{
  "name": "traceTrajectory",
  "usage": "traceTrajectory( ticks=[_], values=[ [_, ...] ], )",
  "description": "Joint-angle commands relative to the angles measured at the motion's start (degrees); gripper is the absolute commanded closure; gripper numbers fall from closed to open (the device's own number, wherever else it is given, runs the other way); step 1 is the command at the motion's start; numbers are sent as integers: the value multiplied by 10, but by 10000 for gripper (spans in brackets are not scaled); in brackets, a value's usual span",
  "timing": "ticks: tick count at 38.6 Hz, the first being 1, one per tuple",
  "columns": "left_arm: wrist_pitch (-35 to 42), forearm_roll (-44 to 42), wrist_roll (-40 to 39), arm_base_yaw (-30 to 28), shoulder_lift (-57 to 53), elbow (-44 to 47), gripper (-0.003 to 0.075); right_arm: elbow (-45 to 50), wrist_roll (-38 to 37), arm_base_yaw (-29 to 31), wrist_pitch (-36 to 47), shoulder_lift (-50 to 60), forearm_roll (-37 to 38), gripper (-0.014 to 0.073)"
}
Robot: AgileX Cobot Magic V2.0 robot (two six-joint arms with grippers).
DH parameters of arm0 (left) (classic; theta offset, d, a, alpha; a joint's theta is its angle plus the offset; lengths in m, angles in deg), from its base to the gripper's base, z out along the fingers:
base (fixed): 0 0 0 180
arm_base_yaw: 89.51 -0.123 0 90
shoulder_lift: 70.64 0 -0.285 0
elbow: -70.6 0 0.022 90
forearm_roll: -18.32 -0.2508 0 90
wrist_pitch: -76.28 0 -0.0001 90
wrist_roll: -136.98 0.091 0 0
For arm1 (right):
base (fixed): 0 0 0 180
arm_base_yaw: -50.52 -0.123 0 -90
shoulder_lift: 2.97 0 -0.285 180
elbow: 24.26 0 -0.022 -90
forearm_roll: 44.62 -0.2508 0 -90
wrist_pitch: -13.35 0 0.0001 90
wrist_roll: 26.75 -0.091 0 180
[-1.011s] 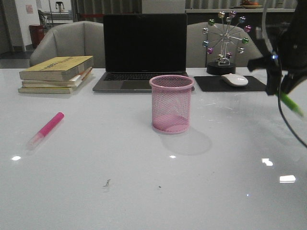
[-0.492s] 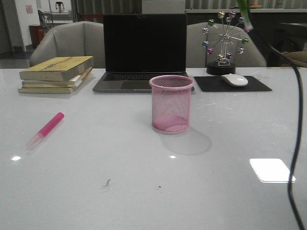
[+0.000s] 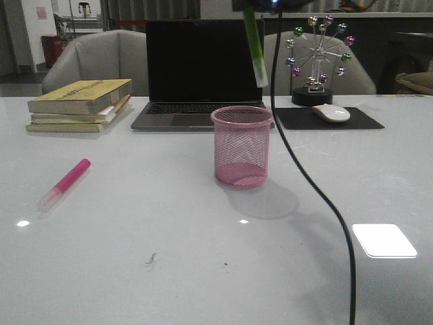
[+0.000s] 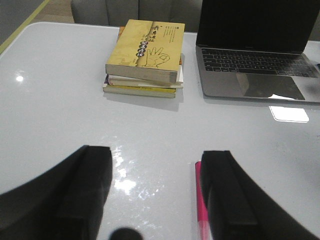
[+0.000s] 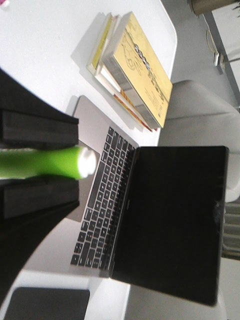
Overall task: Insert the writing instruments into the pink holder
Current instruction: 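Carry the green highlighter with the right gripper above the pink holder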
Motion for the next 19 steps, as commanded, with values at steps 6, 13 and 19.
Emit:
traceTrajectory(
  ticks=[6,13,19],
  values=[
    [69,4,-4,2,-6,-22,264,103,-14,0,266,4,14,538],
    [69,4,-4,2,-6,-22,264,115,-15,0,317,-49,14,538],
    [69,4,-4,2,-6,-22,264,116,-16,0,321,-68,22,536]
  ],
)
